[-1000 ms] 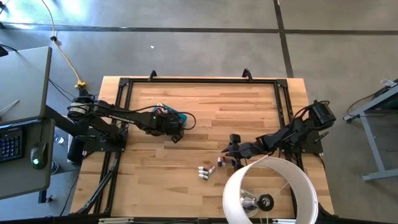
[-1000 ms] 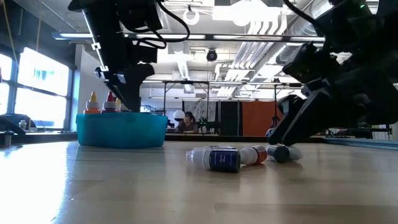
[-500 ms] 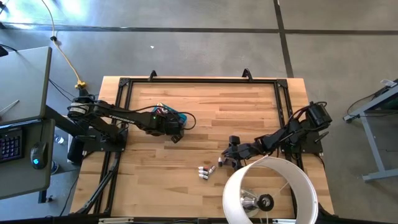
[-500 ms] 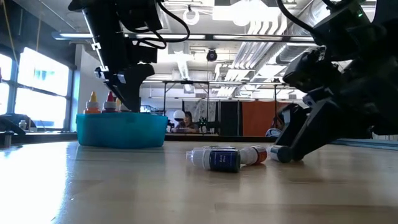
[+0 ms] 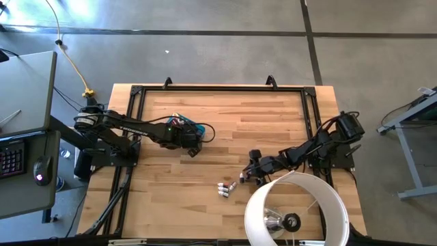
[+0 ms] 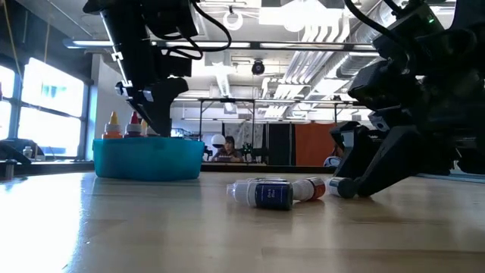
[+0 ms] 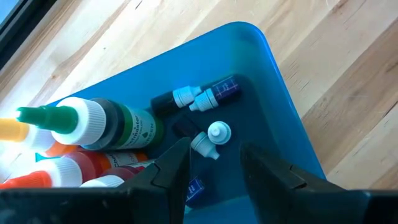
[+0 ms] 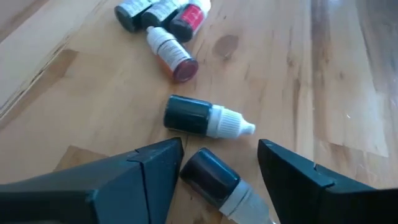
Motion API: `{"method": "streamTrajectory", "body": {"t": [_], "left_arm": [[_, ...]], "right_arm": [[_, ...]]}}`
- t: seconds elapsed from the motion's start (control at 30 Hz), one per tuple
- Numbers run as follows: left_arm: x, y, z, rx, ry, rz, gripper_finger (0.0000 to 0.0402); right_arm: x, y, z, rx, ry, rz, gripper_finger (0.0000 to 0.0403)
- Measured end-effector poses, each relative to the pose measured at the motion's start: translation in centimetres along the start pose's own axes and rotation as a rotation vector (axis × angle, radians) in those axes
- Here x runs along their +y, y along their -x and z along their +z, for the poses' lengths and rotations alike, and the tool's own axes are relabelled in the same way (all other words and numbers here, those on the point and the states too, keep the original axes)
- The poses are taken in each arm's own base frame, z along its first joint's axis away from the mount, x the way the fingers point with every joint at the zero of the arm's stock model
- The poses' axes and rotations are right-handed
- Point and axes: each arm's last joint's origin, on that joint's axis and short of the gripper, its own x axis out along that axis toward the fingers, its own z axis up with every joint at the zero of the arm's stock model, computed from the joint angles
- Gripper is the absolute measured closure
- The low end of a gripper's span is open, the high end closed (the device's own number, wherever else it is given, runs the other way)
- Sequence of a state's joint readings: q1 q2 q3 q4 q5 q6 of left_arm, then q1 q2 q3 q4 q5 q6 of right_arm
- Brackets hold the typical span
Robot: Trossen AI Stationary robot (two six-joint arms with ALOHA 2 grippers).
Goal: Pick & Place food coloring
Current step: Put the small red food coloring bottle into the blue bin
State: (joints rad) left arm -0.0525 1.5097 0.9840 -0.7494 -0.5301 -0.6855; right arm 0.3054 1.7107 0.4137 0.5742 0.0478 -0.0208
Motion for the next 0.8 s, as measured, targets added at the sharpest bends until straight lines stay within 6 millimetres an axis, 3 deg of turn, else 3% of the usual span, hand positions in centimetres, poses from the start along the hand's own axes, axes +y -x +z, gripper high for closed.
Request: {"method": "streamTrajectory", "body": {"t": [0.57,0.8], "left_arm": [[-0.1,0.0,0.1,0.003,0.007,-0.022,0.0266],[-0.3,0.0,0.3,-0.02,0.024,-0.041,0.0266]], "right_arm": [[-0.5,0.0,0.0,-0.013,-0.005,-0.004,0.0325],[-1.8,0.2,1.9,-0.218,0.035,-0.177,0.0326]]}}
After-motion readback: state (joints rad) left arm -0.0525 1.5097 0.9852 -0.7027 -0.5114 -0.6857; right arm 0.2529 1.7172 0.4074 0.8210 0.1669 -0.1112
